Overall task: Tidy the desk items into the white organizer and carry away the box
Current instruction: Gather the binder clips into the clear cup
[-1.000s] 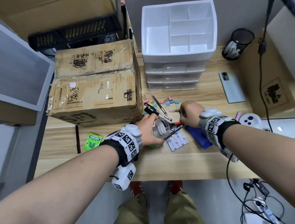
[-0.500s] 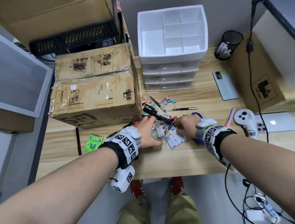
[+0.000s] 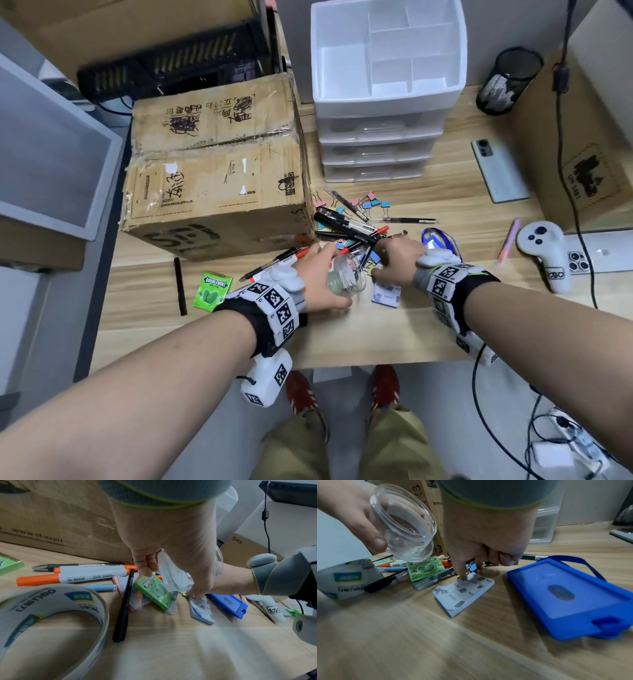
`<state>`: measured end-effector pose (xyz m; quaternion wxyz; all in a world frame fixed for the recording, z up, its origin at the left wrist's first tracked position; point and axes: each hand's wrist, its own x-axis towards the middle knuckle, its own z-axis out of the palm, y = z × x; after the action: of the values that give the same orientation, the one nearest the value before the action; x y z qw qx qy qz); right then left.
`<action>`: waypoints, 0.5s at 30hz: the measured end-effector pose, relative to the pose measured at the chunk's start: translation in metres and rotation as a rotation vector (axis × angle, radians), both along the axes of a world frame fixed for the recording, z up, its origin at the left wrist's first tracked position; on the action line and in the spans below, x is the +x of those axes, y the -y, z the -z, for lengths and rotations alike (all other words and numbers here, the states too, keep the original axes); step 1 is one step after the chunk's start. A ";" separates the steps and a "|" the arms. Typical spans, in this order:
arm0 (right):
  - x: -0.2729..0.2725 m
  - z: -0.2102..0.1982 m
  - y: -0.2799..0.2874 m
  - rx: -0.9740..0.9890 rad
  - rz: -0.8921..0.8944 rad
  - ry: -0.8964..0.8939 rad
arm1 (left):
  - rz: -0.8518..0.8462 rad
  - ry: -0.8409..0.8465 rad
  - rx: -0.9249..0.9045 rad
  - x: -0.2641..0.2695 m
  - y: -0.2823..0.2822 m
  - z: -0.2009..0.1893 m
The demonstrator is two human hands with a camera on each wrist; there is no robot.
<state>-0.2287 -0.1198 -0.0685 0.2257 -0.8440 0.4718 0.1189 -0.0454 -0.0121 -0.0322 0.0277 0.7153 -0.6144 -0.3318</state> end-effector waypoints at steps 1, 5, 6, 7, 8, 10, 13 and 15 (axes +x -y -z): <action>0.001 0.000 -0.002 0.004 0.004 0.000 | 0.001 -0.003 0.001 0.001 -0.001 0.000; 0.001 0.004 -0.006 -0.003 0.002 -0.034 | 0.001 0.000 0.001 0.002 -0.002 0.000; 0.002 0.004 -0.007 -0.007 0.012 -0.042 | 0.002 0.000 0.000 0.001 -0.002 0.000; 0.003 0.004 -0.007 -0.001 0.028 -0.046 | 0.002 0.000 -0.003 0.001 -0.002 0.001; 0.004 0.005 -0.007 0.011 0.044 -0.044 | 0.001 -0.002 -0.005 0.001 -0.002 0.002; 0.006 0.006 -0.008 0.040 0.054 -0.037 | -0.002 -0.006 -0.009 0.001 -0.002 0.003; 0.006 0.005 -0.010 0.045 0.031 -0.062 | -0.003 -0.013 -0.003 0.000 -0.002 0.005; 0.005 0.004 -0.011 0.047 -0.002 -0.072 | -0.006 -0.014 -0.001 0.000 -0.002 0.004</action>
<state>-0.2240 -0.1091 -0.0725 0.2284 -0.8340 0.4760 0.1604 -0.0452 -0.0103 -0.0361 0.0335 0.7148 -0.6123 -0.3363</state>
